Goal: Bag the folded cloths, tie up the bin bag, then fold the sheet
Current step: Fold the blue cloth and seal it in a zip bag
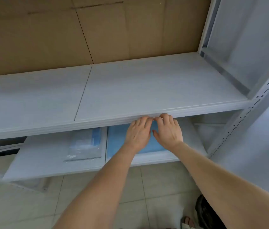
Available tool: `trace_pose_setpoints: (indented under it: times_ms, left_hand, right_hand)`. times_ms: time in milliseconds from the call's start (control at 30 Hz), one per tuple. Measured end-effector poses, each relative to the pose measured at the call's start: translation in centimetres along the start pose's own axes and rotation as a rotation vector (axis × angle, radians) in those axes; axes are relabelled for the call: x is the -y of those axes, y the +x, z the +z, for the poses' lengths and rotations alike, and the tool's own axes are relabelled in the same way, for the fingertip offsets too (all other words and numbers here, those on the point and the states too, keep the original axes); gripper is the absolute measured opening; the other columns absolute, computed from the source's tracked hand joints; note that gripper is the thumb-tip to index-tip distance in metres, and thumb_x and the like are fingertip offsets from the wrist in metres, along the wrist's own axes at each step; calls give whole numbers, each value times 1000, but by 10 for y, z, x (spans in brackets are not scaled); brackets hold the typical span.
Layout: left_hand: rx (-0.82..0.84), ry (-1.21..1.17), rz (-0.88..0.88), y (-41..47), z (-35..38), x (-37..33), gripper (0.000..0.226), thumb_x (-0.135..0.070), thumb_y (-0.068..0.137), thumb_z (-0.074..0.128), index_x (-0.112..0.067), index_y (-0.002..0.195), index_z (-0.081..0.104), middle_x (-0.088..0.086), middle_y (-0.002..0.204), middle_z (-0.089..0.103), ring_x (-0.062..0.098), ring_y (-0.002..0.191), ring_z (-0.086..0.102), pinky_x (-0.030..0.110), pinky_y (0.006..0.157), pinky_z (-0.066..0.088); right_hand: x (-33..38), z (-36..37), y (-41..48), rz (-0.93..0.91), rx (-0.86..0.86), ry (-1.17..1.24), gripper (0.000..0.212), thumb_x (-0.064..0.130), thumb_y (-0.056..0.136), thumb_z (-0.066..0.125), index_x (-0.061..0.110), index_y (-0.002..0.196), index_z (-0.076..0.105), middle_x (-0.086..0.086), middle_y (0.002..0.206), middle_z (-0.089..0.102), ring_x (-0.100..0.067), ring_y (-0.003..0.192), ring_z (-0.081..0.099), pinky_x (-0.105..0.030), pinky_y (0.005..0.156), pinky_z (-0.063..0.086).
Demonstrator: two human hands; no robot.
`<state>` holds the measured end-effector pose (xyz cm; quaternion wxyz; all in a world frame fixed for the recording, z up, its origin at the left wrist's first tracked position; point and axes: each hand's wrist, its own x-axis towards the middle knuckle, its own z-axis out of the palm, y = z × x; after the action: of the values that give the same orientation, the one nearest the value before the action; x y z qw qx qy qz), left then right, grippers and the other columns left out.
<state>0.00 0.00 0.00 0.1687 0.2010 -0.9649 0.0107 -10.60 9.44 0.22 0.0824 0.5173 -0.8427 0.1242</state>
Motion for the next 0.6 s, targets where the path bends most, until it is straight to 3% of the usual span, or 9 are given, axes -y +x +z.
trace_pose_setpoints:
  times_ms: [100, 200, 300, 400, 600]
  left_hand:
    - [61, -28, -5, -8, 8, -1, 48, -15, 69, 72, -13, 116, 61, 4, 105, 62, 24, 93, 64, 32, 76, 53]
    - [227, -23, -65, -15, 20, 2, 50, -14, 85, 58, -10, 133, 48, 7, 126, 53, 28, 112, 54, 38, 90, 45]
    - [339, -15, -160, -18, 33, 10, 54, -18, 94, 47, -13, 145, 30, 5, 147, 34, 25, 130, 39, 35, 102, 35]
    - [413, -25, -233, -21, 46, 17, 55, -19, 96, 44, -14, 147, 25, 6, 154, 24, 25, 136, 32, 36, 107, 31]
    - [454, -9, -344, -16, 76, 24, 50, -18, 95, 46, -14, 143, 34, 8, 151, 27, 26, 132, 38, 35, 104, 34]
  right_hand:
    - [-2, 8, -7, 7, 32, -23, 46, 30, 61, 85, 12, 98, 66, -11, 93, 60, -31, 81, 61, -37, 66, 49]
    - [-3, 20, -15, 20, 171, -2, 48, 35, 87, 62, 13, 129, 52, -10, 126, 49, -30, 114, 49, -38, 91, 40]
    - [-8, 32, -16, 45, 288, 1, 55, 39, 96, 48, 18, 144, 33, -6, 147, 30, -25, 136, 30, -34, 106, 29]
    - [-13, 47, -16, 63, 371, 11, 59, 40, 96, 47, 18, 147, 27, -7, 152, 23, -25, 142, 21, -35, 112, 24]
    - [-31, 79, -3, 55, 454, 56, 59, 38, 97, 46, 16, 148, 25, -11, 153, 20, -27, 143, 17, -37, 114, 20]
